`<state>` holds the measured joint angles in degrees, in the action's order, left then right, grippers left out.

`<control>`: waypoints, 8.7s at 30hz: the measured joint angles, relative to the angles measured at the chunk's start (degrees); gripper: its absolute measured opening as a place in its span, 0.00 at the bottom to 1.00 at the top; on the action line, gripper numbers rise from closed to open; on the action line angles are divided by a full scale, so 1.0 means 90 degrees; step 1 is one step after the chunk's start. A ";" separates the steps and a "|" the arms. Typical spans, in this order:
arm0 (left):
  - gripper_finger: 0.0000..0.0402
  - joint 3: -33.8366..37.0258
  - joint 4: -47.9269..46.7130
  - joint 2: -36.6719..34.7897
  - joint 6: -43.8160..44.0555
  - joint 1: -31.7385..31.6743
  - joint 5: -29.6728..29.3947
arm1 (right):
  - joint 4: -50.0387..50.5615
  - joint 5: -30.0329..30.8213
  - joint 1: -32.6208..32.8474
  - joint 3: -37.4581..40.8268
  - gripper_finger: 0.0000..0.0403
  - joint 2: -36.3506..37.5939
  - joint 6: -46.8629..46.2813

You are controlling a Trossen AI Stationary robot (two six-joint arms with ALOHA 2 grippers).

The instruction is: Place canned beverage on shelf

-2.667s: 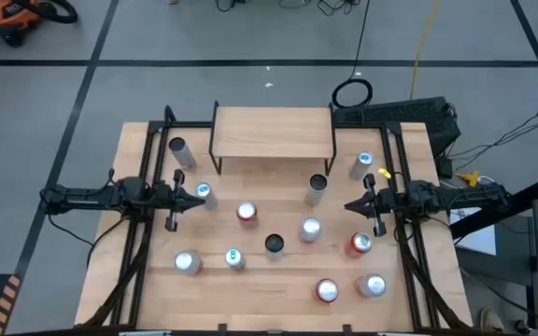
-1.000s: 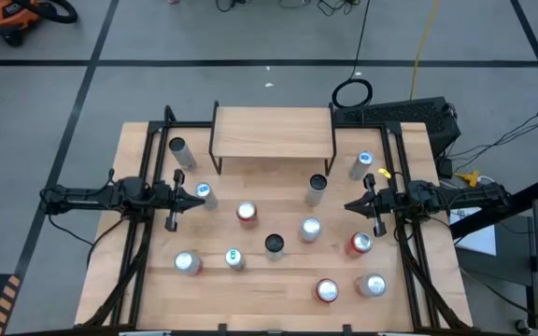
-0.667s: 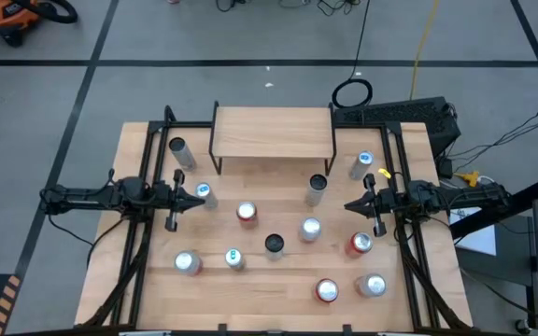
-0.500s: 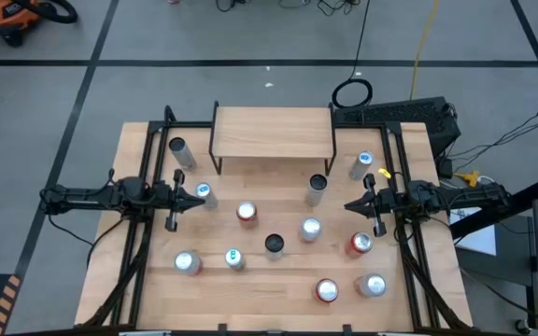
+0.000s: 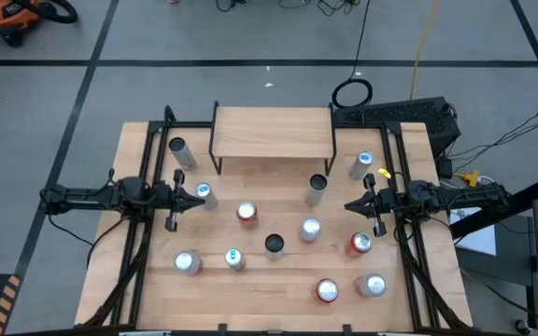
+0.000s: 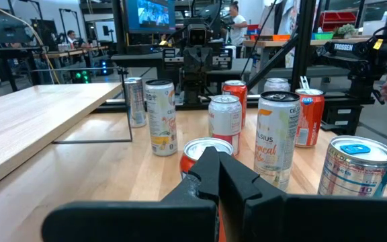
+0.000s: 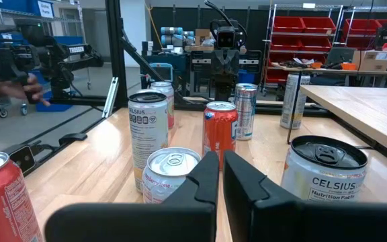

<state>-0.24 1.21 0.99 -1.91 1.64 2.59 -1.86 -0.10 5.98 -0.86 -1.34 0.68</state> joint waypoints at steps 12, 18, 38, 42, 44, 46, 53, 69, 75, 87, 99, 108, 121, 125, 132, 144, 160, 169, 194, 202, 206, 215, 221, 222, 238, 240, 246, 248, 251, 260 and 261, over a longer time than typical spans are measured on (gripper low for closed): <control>0.00 0.0001 0.0091 -0.0002 -0.0005 -0.0001 0.0000 | -0.0001 0.0006 0.0000 -0.0002 0.00 0.0000 0.0011; 0.00 -0.0054 0.0539 0.0002 0.0012 -0.0001 -0.0001 | -0.0003 0.0008 0.0000 -0.0001 0.00 0.0000 0.0191; 0.00 -0.6087 -0.1754 0.3217 -0.0377 -0.0001 -0.0973 | -0.0137 -0.0016 0.0007 -0.0677 0.00 -0.0005 -0.0013; 0.00 -0.7594 -0.2273 0.4353 -0.0539 -0.0001 -0.0964 | -0.0109 -0.0019 0.0007 -0.0709 0.00 -0.0002 0.0019; 0.00 -0.8221 -0.2487 0.4890 -0.0554 -0.0001 -0.0967 | -0.0044 -0.0020 0.0007 -0.0709 0.00 -0.0003 0.0060; 0.00 -0.8757 -0.2651 0.5366 -0.0556 -0.0001 -0.0971 | 0.0006 -0.0022 0.0007 -0.0709 0.00 -0.0002 0.0071; 0.00 -1.0013 -0.3063 0.6544 -0.0555 -0.0001 -0.0976 | 0.0091 -0.0024 0.0012 -0.0719 0.00 -0.0002 0.0060; 0.00 -1.0466 -0.3511 0.7423 -0.0493 -0.0001 -0.0838 | 0.0082 -0.0045 0.0012 -0.0729 0.00 -0.0005 -0.0632; 0.00 -1.0468 -0.3534 0.7600 -0.0488 0.0047 -0.0744 | 0.0100 -0.0148 0.0015 -0.1192 0.00 -0.0220 -0.0831; 0.00 -1.0468 -0.3594 0.7689 -0.0483 0.0048 -0.0775 | 0.1368 -0.0154 0.0015 -0.3333 0.00 -0.1987 -0.0769; 0.00 -1.0468 -0.3803 0.7686 -0.0469 0.0048 -0.0818 | 0.2168 -0.0163 0.0015 -0.5781 0.00 -0.3712 -0.0604; 0.00 -1.0468 -0.4117 0.7686 -0.0406 0.0040 -0.0821 | 0.3676 0.0008 0.0012 -0.7938 0.00 -0.5009 -0.0156; 0.00 -1.0468 -0.4849 0.7686 0.0390 0.0026 -0.1231 | 0.3917 0.0240 0.0005 -0.8832 0.00 -0.6124 -0.0139; 0.00 -1.0468 -0.5344 0.7684 0.1276 0.0023 -0.1706 | 0.3837 0.0565 -0.0041 -0.8830 0.00 -0.6391 -0.0181; 0.00 -1.0468 -0.5776 0.7686 0.1739 0.0023 -0.1986 | 0.3814 0.0505 -0.0039 -0.8828 0.00 -0.6582 -0.1596; 0.00 -1.0465 -0.7269 0.7800 0.4165 0.0035 -0.2023 | 0.4667 0.0672 -0.0185 -0.8828 0.00 -0.6564 -0.1951; 0.00 -1.0464 -0.9541 0.7933 0.5629 -0.2114 -0.1833 | 0.5243 0.0654 -0.0969 -0.8827 0.00 -0.6625 -0.2562; 0.00 -1.0464 -0.9646 0.8006 0.3837 -0.4042 -0.1273 | 0.5312 0.0650 -0.1253 -0.8825 0.00 -0.6677 -0.3165; 0.79 -1.0124 -1.0137 0.8929 0.3299 -0.5430 -0.1118 | 0.6051 0.0855 -0.1299 -0.8825 0.00 -0.6795 -0.2780; 0.81 -1.0124 -1.0142 0.9110 0.2838 -0.5846 -0.0903 | 0.6056 0.0845 -0.1297 -0.8825 0.00 -0.6798 -0.2794; 0.81 -1.0052 -1.0130 0.9131 0.2812 -0.5989 -0.0910 | 0.6061 0.0843 -0.1297 -0.8825 0.00 -0.6798 -0.2992; 0.81 -0.9170 -1.0067 0.9114 0.2772 -0.6029 -0.0826 | 0.6153 0.0843 -0.1297 -0.8825 0.00 -0.6798 -0.3325; 0.81 -0.8752 -0.9684 0.9114 0.2771 -0.6002 -0.0758 | 0.6158 0.0840 -0.1297 -0.8825 0.00 -0.6798 -0.3163; 0.81 -0.8707 -0.9640 0.9114 0.2771 -0.6002 -0.0758 | 0.6158 0.0840 -0.1297 -0.8825 0.00 -0.6798 -0.3159; 0.81 -0.8222 -0.8921 0.9110 0.2663 -0.6002 -0.0975 | 0.6173 0.0821 -0.1290 -0.8825 0.00 -0.6798 -0.3164; 0.81 -0.8222 -0.8807 0.9112 0.2661 -0.6007 -0.0986 | 0.6173 0.0821 -0.1290 -0.8825 0.00 -0.6798 -0.3161; 0.81 -0.8222 -0.8689 0.9233 0.2659 -0.6052 -0.0892 | 0.6173 0.0818 -0.1290 -0.8825 0.00 -0.6798 -0.3122; 0.81 -0.8220 -0.8688 0.9294 0.2661 -0.6063 -0.0795 | 0.6170 0.0816 -0.1290 -0.8825 0.00 -0.6798 -0.3090; 0.81 -0.8221 -0.8689 0.9413 0.2659 -0.6060 -0.0794 | 0.6170 0.0816 -0.1290 -0.8825 0.00 -0.6798 -0.3056; 0.81 -0.8220 -0.9046 0.9627 0.2647 -0.6063 -0.0794 | 0.6168 0.0814 -0.1290 -0.8825 0.00 -0.6798 -0.3101; 0.81 -0.8220 -0.9042 0.9627 0.2628 -0.6063 -0.0797 | 0.6170 0.0816 -0.1290 -0.8825 0.00 -0.6798 -0.3098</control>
<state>-74.22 -80.17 87.64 21.74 -52.93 -4.58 53.67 7.25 -5.63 -80.29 -62.52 -27.20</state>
